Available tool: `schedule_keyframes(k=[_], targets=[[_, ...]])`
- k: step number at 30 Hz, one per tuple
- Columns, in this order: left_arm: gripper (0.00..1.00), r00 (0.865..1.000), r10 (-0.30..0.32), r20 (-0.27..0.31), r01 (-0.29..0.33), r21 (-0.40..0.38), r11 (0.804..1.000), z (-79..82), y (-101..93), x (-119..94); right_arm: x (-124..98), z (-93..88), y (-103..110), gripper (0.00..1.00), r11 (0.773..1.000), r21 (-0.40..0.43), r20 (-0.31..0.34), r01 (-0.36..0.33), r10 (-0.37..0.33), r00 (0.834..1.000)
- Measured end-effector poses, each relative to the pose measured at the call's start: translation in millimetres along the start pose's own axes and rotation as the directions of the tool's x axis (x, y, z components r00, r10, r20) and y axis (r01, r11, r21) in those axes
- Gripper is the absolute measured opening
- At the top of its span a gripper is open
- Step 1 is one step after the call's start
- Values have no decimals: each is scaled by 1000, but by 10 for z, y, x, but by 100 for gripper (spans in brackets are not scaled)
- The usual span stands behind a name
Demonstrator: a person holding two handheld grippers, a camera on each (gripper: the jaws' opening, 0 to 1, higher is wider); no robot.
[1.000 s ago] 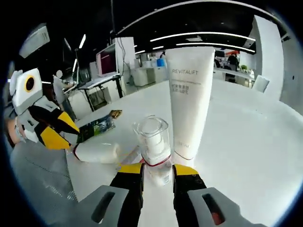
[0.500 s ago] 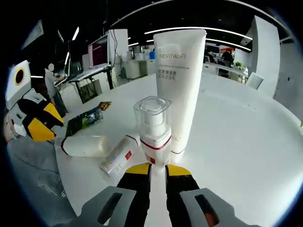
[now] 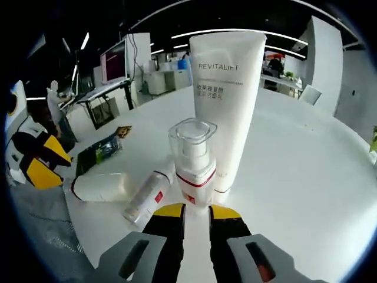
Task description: Arrange the skincare products in the storage area until every visible bottle or jar stands upright without overlapping.
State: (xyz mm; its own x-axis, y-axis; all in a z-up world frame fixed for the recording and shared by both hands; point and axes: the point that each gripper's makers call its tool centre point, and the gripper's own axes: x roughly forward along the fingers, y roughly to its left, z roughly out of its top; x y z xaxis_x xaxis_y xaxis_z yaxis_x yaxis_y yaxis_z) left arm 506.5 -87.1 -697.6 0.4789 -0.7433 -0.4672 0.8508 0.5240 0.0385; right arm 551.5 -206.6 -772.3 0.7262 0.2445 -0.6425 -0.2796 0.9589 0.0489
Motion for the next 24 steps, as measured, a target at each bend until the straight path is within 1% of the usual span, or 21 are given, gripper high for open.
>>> schedule_keyframes(k=[3,7,9,19,24], targets=[[16,1000,0,1,0,-1,1000,3,2,-3,17,22,4,11,1000,26,-4,-2,2,1000],[16,1000,4,1,-4,2,1000,4,9,-4,24,79,-32,8,998,60,3,11,-11,1000],[16,1000,7,1,-7,4,1000,1,14,-8,24,83,-36,9,998,69,4,10,-10,1000],[16,1000,8,-2,-8,9,1000,-3,14,-6,0,67,-71,9,998,47,6,36,-36,999],[16,1000,10,-4,-10,10,1000,-8,20,-6,1,68,-81,8,999,34,10,37,-37,999]])
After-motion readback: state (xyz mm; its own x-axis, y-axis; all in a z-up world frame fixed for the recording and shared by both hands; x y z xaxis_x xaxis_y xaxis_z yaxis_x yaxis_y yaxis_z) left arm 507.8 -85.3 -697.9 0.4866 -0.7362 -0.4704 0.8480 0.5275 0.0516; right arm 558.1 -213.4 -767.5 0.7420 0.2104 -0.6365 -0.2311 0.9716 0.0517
